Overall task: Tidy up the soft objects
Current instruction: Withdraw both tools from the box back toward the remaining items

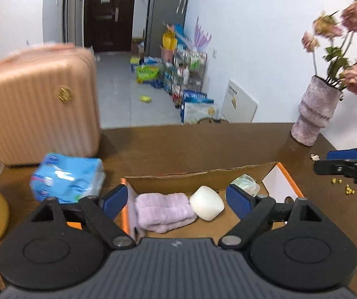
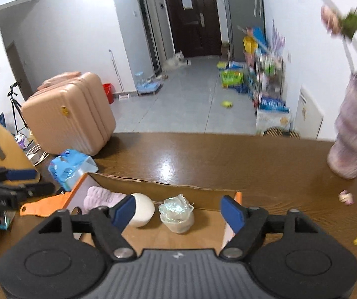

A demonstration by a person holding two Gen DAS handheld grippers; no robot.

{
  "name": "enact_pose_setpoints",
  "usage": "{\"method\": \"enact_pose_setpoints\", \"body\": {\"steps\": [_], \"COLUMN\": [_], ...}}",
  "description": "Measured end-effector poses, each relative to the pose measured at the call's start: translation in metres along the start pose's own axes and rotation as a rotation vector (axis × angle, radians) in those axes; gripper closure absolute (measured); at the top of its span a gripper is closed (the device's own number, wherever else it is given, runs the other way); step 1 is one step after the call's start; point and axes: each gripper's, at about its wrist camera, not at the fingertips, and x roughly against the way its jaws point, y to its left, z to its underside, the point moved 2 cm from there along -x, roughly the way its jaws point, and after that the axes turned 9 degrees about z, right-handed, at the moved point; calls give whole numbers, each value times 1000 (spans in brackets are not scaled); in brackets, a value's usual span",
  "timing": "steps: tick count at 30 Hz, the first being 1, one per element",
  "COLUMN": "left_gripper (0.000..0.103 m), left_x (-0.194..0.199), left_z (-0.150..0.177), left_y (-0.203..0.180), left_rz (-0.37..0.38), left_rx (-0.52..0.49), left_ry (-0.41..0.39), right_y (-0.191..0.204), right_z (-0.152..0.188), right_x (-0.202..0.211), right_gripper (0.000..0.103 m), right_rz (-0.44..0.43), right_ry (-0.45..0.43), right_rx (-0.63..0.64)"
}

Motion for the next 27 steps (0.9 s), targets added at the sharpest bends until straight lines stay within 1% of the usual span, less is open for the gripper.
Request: {"method": "enact_pose_setpoints", "body": {"steps": [5, 7, 10, 12, 14, 18, 20, 22, 24, 26, 27], "left_gripper": [13, 10, 9, 8, 3, 2, 0, 0, 0, 0, 0], "left_x": [61, 86, 119, 138, 159, 193, 207, 216, 221, 223, 223], "left_z": [13, 21, 36, 48, 65, 105, 132, 158, 185, 209, 218], "left_y": [-20, -29, -41, -47, -58, -77, -86, -91, -92, -91, -90], "left_rz": [8, 11, 20, 7, -1, -10, -7, -18, -6, 12, 14], "left_rx": [-75, -100, -122, -129, -168, -234, -258, -247, -214, -162, -143], "left_ry": [-63, -99, -163, -202, -257, -324, -366, -405, -435, -444, -439], "right_y": [9, 13, 18, 20, 20, 20, 20, 20, 19, 21, 24], "right_z": [14, 23, 40, 52, 64, 94, 116, 139, 165, 190, 204], "right_x": [65, 89, 119, 140, 161, 201, 218, 232, 243, 250, 252], "right_gripper": [23, 19, 18, 18, 18, 16, 15, 15, 12, 9, 8], "right_rz": [-8, -6, 5, -2, -8, -12, -29, -36, -45, -40, -21], "right_ry": [-81, -122, -177, -214, -257, -344, -375, -405, -436, -466, -482], "right_rx": [63, 87, 133, 143, 147, 154, 155, 156, 157, 169, 193]}}
